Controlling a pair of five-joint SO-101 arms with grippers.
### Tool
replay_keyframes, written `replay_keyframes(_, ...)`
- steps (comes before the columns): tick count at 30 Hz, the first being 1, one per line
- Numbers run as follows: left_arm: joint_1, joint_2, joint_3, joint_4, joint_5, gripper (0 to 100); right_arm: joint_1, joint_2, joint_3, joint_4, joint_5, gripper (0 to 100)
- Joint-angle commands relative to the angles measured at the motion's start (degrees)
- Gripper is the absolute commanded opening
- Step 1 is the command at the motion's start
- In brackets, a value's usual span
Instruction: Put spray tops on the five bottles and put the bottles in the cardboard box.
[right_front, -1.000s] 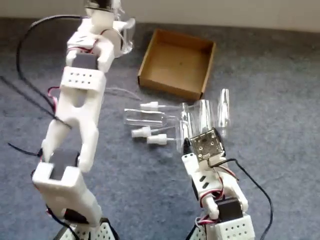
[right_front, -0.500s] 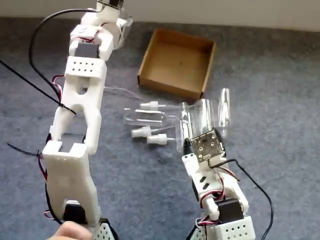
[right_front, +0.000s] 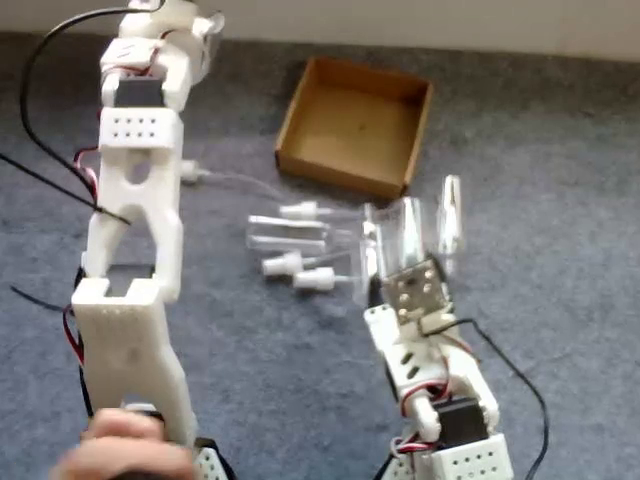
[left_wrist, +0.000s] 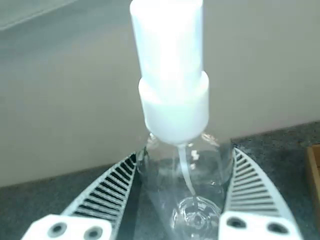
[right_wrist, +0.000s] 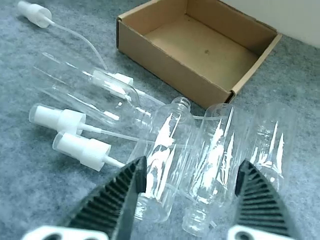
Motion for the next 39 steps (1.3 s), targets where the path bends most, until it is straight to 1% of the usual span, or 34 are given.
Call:
replay_keyframes(1,3.9,3.7,-3.0,-6.5,-0.3,13,0.4,-0.8,1.7,-1.7,0.8,25.6)
replay_keyframes(4,6.7,9.6,-6.3,-10.4,-0.1,13,0.7,-0.8,1.7,-1.7,0.8,25.6)
replay_keyframes(6,6.5,13.6,-10.7,-12.1,0.2,13,0.7,-0.8,1.7,-1.7,0.8,25.6)
replay_keyframes(11,6.0,24.0,-23.7,-11.3,2.6,13,0.7,-0.8,1.7,-1.8,0.8,25.6)
replay_keyframes(13,3.6,25.9,-29.5,-6.3,3.9,13,0.7,-0.8,1.7,-1.8,0.8,25.6)
replay_keyframes(14,2.3,25.5,-33.5,-2.3,6.1,12,0.7,-0.8,1.7,-1.8,0.8,25.6)
replay_keyframes(16,-0.6,24.0,-42.2,9.0,11.2,8,0.7,-0.8,1.7,-1.8,0.8,25.6)
replay_keyframes(17,-1.6,23.1,-47.0,15.0,12.2,7,0.7,-0.8,1.7,-1.8,0.8,25.6)
replay_keyframes(19,-2.4,21.4,-55.7,26.7,11.9,6,0.7,-0.8,1.7,-1.8,0.8,25.6)
replay_keyframes(23,1.5,12.6,-54.5,46.3,7.9,6,0.5,-0.8,1.7,-1.7,0.8,25.6)
replay_keyframes(26,5.7,6.4,-54.6,59.7,8.0,6,0.7,-0.8,1.7,-1.6,0.8,25.6)
replay_keyframes(28,8.8,2.2,-54.5,66.5,8.1,5,0.7,-0.8,1.7,-1.5,0.8,25.6)
replay_keyframes(30,11.3,-1.5,-52.5,68.1,8.2,2,1.2,-0.8,1.6,-1.0,0.9,25.6)
replay_keyframes(33,13.8,-6.4,-41.0,68.1,8.2,1,4.0,-0.8,1.4,2.2,0.9,25.6)
replay_keyframes(34,15.0,-9.0,-35.7,68.2,8.2,1,4.7,-0.8,1.3,2.7,0.9,25.6)
replay_keyframes(36,17.5,-16.0,-21.4,68.1,7.7,1,5.8,-0.8,1.4,2.9,0.9,25.6)
replay_keyframes(39,23.5,-29.6,-0.9,67.8,5.2,1,6.5,-0.8,1.4,2.9,0.9,25.6)
